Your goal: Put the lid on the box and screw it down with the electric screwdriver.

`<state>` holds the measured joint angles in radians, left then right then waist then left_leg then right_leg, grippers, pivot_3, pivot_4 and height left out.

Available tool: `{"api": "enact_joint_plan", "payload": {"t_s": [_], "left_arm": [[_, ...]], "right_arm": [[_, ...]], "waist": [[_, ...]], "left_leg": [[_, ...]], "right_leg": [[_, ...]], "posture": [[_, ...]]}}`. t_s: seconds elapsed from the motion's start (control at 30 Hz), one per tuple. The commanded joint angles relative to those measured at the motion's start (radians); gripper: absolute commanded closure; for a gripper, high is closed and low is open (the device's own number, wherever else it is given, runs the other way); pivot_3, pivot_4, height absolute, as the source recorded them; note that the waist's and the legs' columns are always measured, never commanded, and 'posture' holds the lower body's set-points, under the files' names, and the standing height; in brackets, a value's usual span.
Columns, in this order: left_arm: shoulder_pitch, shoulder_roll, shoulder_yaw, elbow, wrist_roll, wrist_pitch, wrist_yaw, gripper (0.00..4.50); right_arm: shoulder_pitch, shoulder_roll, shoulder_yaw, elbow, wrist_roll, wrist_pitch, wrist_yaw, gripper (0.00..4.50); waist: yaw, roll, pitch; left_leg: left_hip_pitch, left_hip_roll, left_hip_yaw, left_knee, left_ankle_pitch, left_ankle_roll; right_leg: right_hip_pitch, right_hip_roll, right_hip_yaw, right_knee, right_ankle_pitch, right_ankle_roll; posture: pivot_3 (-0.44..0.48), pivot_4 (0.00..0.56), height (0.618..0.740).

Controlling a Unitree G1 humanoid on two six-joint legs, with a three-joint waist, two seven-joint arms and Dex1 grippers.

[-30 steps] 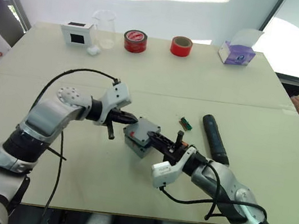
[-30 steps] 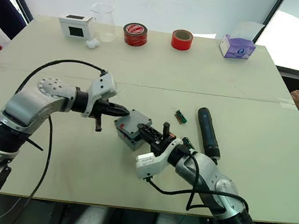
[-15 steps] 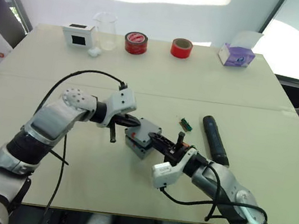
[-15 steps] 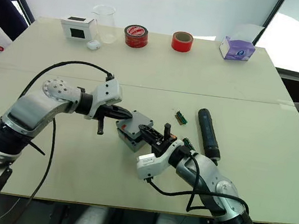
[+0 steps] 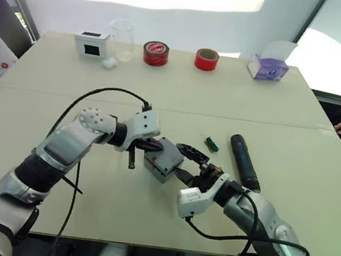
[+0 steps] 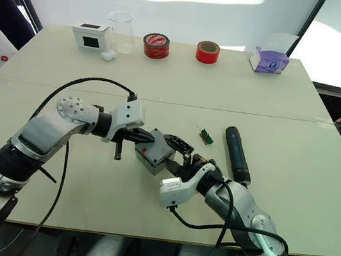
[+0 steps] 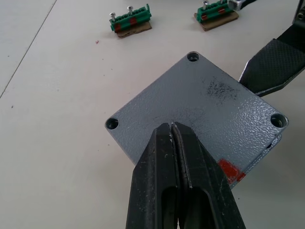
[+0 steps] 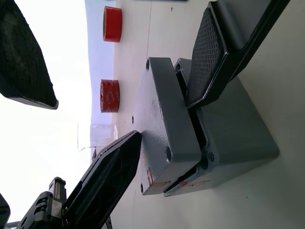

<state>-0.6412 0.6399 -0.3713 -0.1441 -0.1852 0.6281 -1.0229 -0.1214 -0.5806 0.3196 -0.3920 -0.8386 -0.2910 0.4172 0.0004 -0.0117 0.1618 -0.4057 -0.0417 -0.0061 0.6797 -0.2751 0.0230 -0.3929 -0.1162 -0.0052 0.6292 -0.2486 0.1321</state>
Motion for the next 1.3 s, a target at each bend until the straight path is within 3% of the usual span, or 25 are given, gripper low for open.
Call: {"api": "enact_joint_plan", "payload": {"t_s": [0.03, 0.3, 0.4, 0.6, 0.7, 0.73, 1.07, 1.3], "left_arm": [[0.054, 0.0, -0.081, 0.029, 0.038, 0.019, -0.023, 4.5], [0.09, 0.006, -0.1, 0.041, 0.079, -0.049, -0.026, 4.5], [0.097, 0.007, -0.098, 0.051, 0.094, -0.065, -0.027, 4.5], [0.104, -0.006, -0.097, 0.079, 0.113, -0.088, -0.022, 4.5], [0.107, -0.011, -0.091, 0.08, 0.112, -0.102, -0.024, 4.5], [0.107, -0.01, -0.09, 0.081, 0.113, -0.107, -0.026, 4.5], [0.086, -0.008, -0.053, 0.067, 0.114, -0.147, -0.013, 4.5], [0.059, 0.013, 0.036, 0.014, 0.032, -0.106, -0.052, 4.5]], "right_arm": [[0.027, -0.023, -0.025, -0.045, 0.026, -0.008, 0.022, 0.2], [0.062, -0.019, -0.059, -0.068, 0.122, -0.008, 0.037, 0.2], [0.083, -0.024, -0.085, -0.083, 0.169, -0.007, 0.046, 0.82], [0.118, -0.045, -0.115, -0.101, 0.298, -0.009, 0.097, 2.99], [0.122, -0.031, -0.115, -0.093, 0.345, 0.039, 0.135, 4.32], [0.123, -0.028, -0.115, -0.094, 0.353, 0.051, 0.143, 4.45], [0.11, -0.021, -0.11, -0.082, 0.394, 0.132, 0.189, 4.45], [0.074, 0.036, -0.115, -0.032, 0.5, 0.257, 0.224, 4.45]], "waist": [[0.008, 0.0, 0.0], [0.014, 0.0, -0.001], [0.012, 0.001, -0.002], [0.012, 0.001, -0.003], [0.013, 0.001, -0.003], [0.013, 0.001, -0.003], [0.013, 0.001, -0.003], [0.01, 0.001, -0.002]], "left_leg": [[0.0, 0.0, 0.0, 0.0, 0.0, 0.0], [0.0, -0.001, 0.0, 0.0, 0.0, 0.001], [0.001, 0.0, 0.0, 0.0, -0.001, 0.001], [0.003, 0.0, 0.0, 0.0, -0.001, 0.001], [0.004, 0.0, 0.0, 0.0, -0.001, 0.001], [0.005, 0.0, 0.0, 0.0, -0.001, 0.001], [0.007, 0.0, -0.001, 0.0, -0.001, 0.002], [0.003, 0.001, 0.0, 0.0, -0.001, 0.002]], "right_leg": [[0.0, 0.0, 0.0, 0.0, 0.0, 0.0], [0.002, -0.001, 0.0, -0.001, 0.0, 0.0], [0.002, 0.0, 0.0, -0.001, -0.001, -0.002], [0.004, 0.0, 0.0, -0.001, -0.002, -0.003], [0.005, 0.0, 0.0, -0.001, -0.002, -0.003], [0.005, 0.0, 0.0, -0.001, -0.002, -0.003], [0.005, -0.001, 0.0, -0.002, -0.002, -0.003], [0.004, 0.0, 0.0, -0.002, -0.002, -0.003]], "posture": [[0.0, 0.15, 0.74], [0.0, 0.15, 0.74], [0.0, 0.15, 0.74], [0.0, 0.15, 0.74], [0.0, 0.15, 0.74], [0.0, 0.15, 0.74], [0.0, 0.15, 0.74], [0.0, 0.15, 0.74]]}}
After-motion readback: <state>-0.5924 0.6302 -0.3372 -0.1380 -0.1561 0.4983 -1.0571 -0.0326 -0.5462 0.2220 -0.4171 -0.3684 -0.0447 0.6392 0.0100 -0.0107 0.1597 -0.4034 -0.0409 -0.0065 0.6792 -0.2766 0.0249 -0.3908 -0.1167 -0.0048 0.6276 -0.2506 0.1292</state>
